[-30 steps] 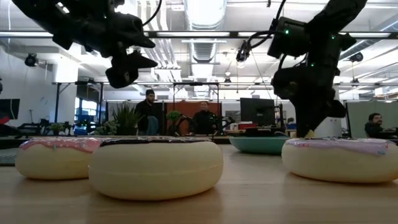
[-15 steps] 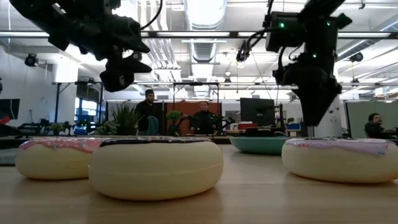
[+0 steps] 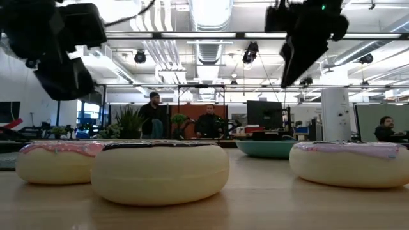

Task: Pick & Place donuts
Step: Put the large pink donut on the light brown plate

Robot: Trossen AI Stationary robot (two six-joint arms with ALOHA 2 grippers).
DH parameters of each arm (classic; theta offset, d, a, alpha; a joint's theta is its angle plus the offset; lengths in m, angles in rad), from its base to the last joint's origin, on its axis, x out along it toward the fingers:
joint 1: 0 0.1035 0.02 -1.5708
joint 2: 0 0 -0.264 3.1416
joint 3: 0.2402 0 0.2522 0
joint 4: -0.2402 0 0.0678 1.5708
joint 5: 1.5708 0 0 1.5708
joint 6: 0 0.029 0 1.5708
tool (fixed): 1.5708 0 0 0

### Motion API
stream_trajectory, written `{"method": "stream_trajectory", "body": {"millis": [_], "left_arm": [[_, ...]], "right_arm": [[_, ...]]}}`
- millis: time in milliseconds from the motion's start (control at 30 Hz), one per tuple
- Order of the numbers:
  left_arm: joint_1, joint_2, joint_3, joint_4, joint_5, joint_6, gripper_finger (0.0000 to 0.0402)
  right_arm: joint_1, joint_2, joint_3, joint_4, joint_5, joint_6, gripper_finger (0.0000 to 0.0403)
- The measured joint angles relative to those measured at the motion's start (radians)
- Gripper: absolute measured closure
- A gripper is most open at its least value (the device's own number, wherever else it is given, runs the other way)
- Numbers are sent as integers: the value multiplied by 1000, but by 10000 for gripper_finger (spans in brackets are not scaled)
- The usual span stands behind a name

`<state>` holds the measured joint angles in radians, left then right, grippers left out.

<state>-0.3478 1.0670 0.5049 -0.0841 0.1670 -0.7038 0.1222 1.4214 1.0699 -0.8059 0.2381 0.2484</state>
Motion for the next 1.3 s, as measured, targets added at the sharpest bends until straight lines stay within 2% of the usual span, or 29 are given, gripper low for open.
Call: {"method": "stream_trajectory", "body": {"millis": [200,333,467,667,967,1300], "left_arm": [[-40,34,-4,10,-171,-30,255],[-43,104,46,-26,-188,-130,255],[-73,211,144,-128,-230,-257,255],[-149,390,319,-263,-328,-181,255],[-199,564,400,-257,-370,-179,255],[-199,562,392,-257,-395,-233,255]], "right_arm": [[37,55,36,42,26,-25,195],[37,92,59,33,28,-17,195],[35,112,74,19,28,-19,195],[37,86,86,-45,114,-16,201],[32,33,80,-63,210,-18,207],[10,26,10,-45,210,-21,207]]}}
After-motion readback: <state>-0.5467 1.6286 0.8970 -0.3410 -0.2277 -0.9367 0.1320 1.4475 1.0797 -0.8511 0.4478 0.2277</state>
